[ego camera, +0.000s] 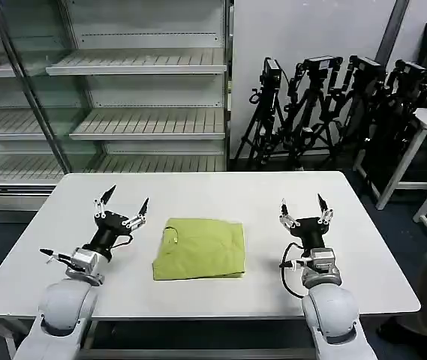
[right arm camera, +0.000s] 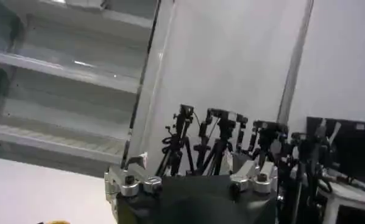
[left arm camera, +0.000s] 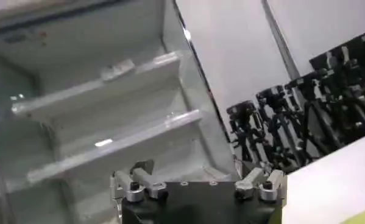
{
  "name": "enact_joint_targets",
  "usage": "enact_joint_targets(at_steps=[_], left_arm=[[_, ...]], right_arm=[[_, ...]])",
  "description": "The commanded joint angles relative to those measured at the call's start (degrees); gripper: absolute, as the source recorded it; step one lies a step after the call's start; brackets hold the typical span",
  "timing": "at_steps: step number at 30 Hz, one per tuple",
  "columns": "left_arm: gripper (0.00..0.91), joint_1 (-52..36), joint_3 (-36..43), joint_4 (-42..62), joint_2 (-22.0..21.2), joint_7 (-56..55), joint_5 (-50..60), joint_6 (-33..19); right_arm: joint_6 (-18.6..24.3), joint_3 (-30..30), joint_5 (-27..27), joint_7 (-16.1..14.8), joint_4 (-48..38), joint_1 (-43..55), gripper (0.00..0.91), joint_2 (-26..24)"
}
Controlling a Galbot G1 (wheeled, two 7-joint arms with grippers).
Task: Fold and organize the clothes.
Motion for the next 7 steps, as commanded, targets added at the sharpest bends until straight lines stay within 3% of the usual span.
enact_joint_targets(at_steps=[1,7], left_arm=[[0.907,8.18,-4.46,-1.59,-3.44,-1.02,7.70,-7.50],[0.907,6.13,-3.40,0.78,0.15,-0.80,2.97,-7.82]], right_arm=[[4.38,-0.70,-4.90,-2.02,-1.88,-1.27,0.907,3.06],[4.60,-0.77,-5.15,-1.90,-1.61,-1.48,0.907,3.02]])
